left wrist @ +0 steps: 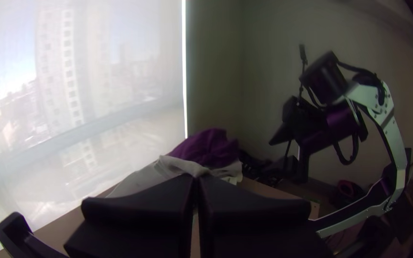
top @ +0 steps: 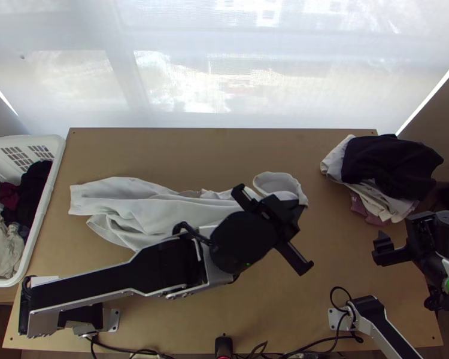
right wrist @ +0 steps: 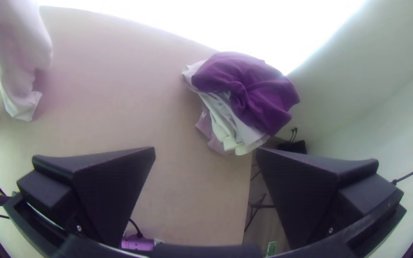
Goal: Fold the t-shirt
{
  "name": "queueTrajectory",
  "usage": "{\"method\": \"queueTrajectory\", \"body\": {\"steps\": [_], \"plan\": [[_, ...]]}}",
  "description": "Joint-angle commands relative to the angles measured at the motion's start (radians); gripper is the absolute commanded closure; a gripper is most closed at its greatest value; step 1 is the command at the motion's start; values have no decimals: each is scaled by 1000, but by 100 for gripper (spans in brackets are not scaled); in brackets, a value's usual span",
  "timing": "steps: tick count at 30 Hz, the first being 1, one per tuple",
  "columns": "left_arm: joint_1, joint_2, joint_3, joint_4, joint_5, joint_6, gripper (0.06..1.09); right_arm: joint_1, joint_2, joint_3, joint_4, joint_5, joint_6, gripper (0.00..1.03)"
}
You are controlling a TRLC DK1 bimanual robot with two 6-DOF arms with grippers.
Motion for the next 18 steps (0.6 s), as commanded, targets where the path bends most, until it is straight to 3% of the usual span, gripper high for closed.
{"method": "queueTrajectory", "body": {"steps": [1, 7, 9, 12, 16, 18], "plan": [[-92, 102, -2, -42, 65, -51, 105, -2, -14, -25, 6, 0, -21, 5], [-118, 200, 41, -123, 207, -98, 103, -4, -31, -68, 32, 2, -83, 5], [-118, 220, 51, -129, 220, -104, 93, -4, -39, -91, 49, 2, -93, 5], [-113, 228, 73, -134, 213, -91, 64, -2, -57, -142, 83, 0, -104, 4], [-97, 208, 82, -159, 124, 124, 12, 11, -65, -200, 129, -1, -103, 5], [-78, 191, 82, -174, 60, 261, 11, 25, -60, -221, 166, -4, -103, 5]]}}
